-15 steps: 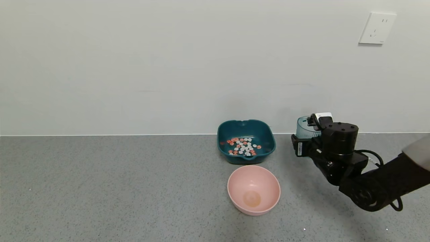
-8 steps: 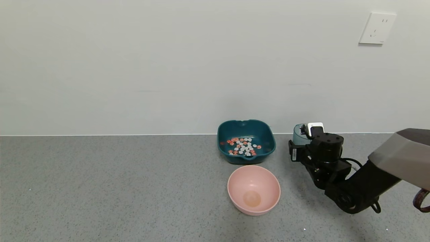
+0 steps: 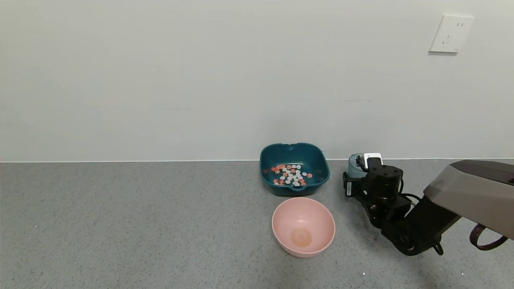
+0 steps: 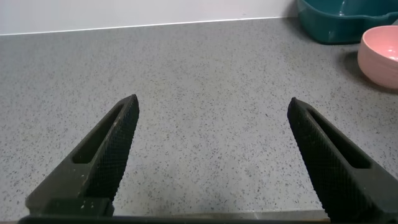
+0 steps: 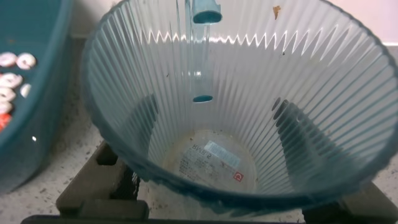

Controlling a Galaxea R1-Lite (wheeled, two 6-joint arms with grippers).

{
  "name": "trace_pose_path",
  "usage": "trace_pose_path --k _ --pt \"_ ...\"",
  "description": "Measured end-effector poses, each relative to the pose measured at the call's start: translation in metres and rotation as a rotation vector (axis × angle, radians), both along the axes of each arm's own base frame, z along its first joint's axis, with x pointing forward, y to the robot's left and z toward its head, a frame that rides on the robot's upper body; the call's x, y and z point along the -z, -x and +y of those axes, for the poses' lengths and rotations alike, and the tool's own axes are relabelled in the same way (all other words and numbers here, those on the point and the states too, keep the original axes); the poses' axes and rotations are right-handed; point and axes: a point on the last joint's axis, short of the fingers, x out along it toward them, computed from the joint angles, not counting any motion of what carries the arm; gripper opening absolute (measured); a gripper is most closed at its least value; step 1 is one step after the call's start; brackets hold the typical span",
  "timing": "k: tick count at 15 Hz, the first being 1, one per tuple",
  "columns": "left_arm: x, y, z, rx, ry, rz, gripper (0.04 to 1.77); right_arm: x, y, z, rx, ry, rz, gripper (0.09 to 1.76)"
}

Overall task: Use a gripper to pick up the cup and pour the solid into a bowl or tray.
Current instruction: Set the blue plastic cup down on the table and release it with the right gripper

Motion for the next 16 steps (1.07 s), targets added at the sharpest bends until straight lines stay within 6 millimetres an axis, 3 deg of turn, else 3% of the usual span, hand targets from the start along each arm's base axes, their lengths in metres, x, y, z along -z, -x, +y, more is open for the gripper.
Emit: trace_pose_path --k 9,16 --pt "0.0 0.0 0.0 0.0 0.0 0.0 1.72 0.017 -0.001 0.001 -0.002 0.012 0.04 1.38" --pt "0.0 0.0 0.0 0.0 0.0 0.0 1.72 0.018 0.001 0.001 -0.006 0.017 0.049 1.58"
